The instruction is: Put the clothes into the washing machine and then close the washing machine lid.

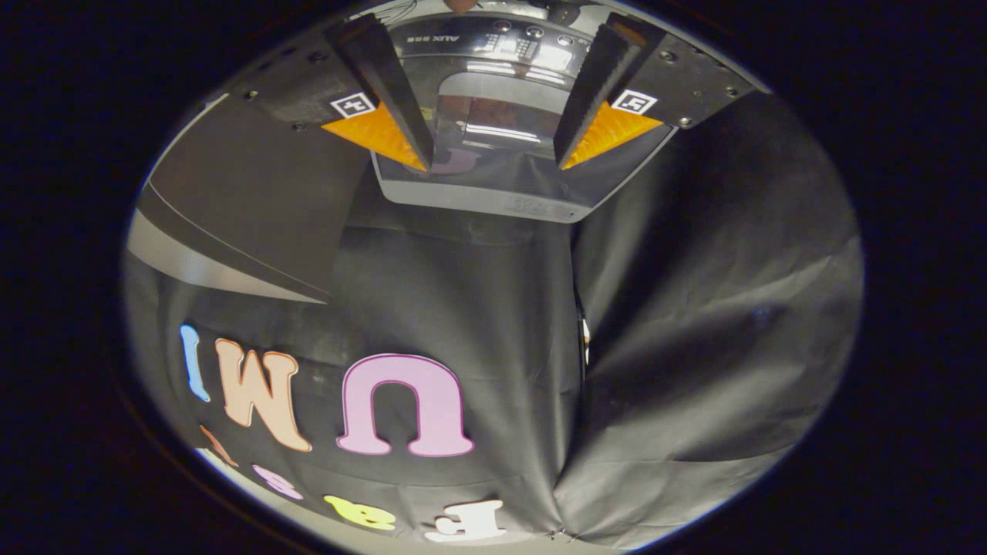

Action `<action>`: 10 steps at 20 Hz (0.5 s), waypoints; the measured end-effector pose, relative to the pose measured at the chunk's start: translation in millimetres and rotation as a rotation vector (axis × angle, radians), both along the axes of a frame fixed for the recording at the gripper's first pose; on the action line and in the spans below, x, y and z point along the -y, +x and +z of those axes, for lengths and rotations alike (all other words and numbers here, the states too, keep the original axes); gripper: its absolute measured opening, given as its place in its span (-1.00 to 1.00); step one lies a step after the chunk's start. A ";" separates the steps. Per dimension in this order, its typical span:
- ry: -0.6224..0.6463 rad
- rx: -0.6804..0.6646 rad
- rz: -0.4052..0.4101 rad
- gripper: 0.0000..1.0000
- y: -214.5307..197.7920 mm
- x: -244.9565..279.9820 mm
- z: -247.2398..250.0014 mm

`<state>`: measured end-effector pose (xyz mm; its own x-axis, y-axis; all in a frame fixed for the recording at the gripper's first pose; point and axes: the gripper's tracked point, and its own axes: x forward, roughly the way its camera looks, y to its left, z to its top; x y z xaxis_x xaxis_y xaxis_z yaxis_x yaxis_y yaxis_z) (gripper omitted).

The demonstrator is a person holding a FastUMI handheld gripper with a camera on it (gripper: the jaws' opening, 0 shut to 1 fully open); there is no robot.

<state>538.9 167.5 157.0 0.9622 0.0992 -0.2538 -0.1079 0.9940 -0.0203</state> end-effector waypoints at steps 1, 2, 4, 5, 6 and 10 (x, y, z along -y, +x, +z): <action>-0.007 0.007 0.000 0.91 -7.4 2.8 -0.3; -0.016 0.016 0.001 0.91 -17.1 4.2 -0.3; -0.031 0.036 0.003 0.91 -33.8 8.7 -2.2; -0.038 0.040 0.000 0.91 -42.1 10.0 -5.1; -0.043 0.045 0.000 0.91 -51.7 11.3 -8.4; -0.025 0.061 -0.008 0.91 -90.2 20.7 -22.2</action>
<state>448.6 146.7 134.8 0.9767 0.0861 -0.1968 -0.0979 0.9939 -0.0512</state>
